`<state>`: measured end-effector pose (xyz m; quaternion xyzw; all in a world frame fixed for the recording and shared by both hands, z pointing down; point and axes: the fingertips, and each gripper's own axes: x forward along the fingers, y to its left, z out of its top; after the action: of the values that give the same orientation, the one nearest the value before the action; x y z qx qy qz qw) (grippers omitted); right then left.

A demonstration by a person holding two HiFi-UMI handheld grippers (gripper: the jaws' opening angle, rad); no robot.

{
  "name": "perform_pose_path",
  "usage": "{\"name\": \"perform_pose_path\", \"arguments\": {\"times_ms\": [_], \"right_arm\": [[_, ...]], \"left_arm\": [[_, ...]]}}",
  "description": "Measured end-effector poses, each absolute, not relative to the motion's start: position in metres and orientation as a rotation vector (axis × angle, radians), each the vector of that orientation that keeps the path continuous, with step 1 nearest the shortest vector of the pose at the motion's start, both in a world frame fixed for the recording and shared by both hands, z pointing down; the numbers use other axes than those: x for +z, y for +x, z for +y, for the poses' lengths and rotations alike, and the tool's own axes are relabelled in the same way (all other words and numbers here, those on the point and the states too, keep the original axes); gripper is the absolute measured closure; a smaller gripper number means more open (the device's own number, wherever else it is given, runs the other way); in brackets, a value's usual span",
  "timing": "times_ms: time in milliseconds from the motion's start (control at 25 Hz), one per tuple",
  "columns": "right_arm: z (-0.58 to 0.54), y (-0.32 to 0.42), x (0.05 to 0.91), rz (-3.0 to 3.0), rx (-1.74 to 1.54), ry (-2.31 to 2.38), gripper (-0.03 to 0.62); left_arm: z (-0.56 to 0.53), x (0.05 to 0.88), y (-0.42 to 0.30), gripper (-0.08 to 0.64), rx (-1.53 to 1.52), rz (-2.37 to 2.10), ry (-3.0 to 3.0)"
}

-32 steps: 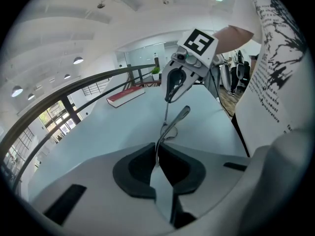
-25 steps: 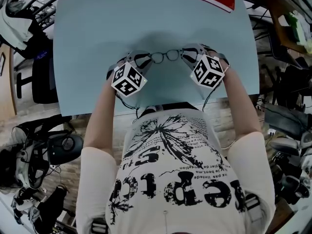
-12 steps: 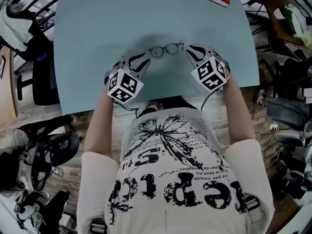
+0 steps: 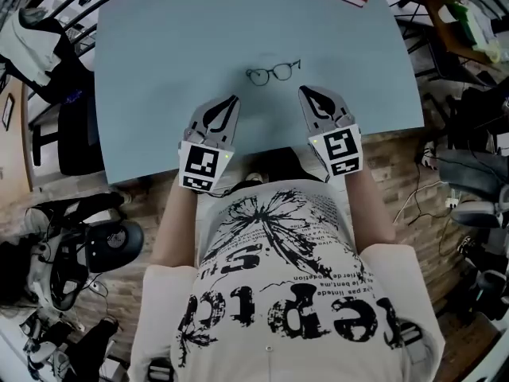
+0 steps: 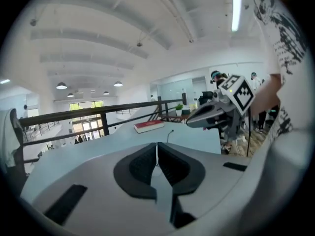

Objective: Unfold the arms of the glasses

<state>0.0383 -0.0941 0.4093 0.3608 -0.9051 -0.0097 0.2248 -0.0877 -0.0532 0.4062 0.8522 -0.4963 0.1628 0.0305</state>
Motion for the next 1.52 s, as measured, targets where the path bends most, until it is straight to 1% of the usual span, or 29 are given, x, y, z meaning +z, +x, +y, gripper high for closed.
{"name": "perform_pose_path", "arguments": {"times_ms": [160,400,560,1520], "right_arm": [[-0.077,0.038,0.381,-2.573,-0.097,1.079,0.581],[-0.081,0.036,0.352,-2.625,-0.161,1.116,0.581],[-0.082,0.037,0.342,-2.646,-0.165,1.140,0.583],[-0.095,0.025,0.344,-2.630,-0.180,1.162,0.584]], "left_arm": [[-0.038,0.373,-0.091,0.534,0.295,-1.652,2.585],[-0.032,0.348,-0.115,0.534,0.188,-1.834,2.490],[-0.028,0.336,-0.118,0.534,0.108,-1.818,2.487],[-0.050,0.346,-0.129,0.534,0.204,-1.893,2.414]]}}
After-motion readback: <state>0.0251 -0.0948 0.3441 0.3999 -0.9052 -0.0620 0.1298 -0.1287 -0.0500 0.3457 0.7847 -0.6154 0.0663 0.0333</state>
